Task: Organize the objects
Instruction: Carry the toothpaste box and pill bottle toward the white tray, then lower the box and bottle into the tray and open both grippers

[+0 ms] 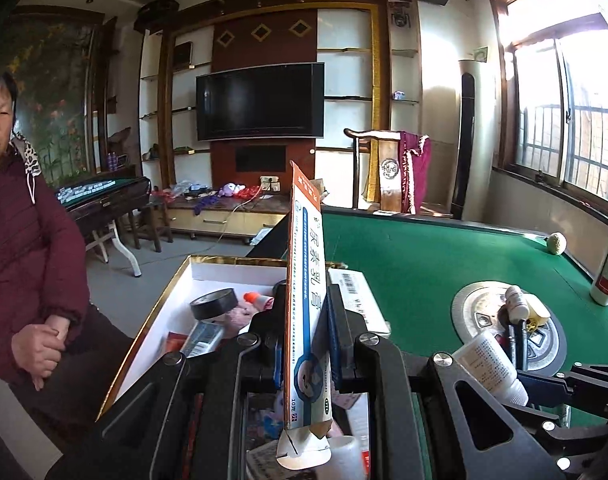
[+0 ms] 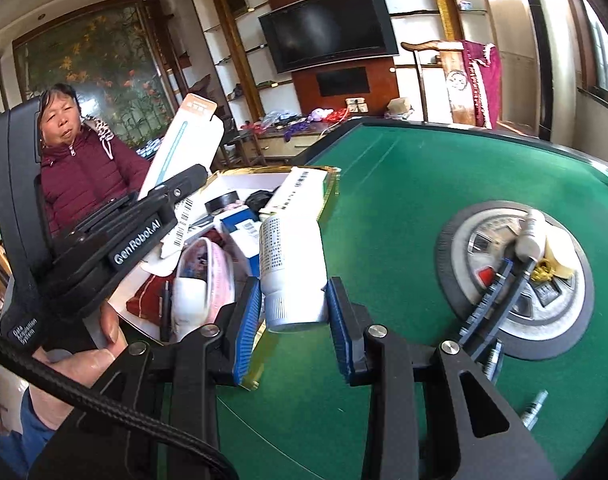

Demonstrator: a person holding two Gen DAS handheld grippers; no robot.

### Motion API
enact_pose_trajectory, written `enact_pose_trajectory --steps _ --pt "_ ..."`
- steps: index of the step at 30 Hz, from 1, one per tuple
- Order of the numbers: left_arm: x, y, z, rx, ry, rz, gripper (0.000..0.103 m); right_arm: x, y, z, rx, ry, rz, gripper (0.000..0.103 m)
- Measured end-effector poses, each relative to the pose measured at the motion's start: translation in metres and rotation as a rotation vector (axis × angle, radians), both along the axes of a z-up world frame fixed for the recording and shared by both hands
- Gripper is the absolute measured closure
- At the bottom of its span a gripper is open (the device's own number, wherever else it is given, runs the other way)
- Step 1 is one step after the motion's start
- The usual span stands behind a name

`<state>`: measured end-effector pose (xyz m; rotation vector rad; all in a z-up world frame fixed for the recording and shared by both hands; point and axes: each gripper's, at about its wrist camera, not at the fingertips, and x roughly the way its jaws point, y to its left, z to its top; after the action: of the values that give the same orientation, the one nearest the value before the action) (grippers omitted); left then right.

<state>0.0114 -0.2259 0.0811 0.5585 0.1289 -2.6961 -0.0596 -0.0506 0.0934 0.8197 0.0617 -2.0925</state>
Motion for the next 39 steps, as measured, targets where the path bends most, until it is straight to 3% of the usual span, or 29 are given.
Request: enact_pose_trajectory --steps 24,39 --pt "0.007 -0.06 -0.02 0.058 -0.08 0.143 0.089 -0.008 -0.097 0.002 0.09 0.048 0.069 0.071" --pt "0.002 -0.081 -0.034 0.135 -0.155 0.168 0.089 -0.051 -0.146 -0.007 0.15 -0.027 0.07 0.072"
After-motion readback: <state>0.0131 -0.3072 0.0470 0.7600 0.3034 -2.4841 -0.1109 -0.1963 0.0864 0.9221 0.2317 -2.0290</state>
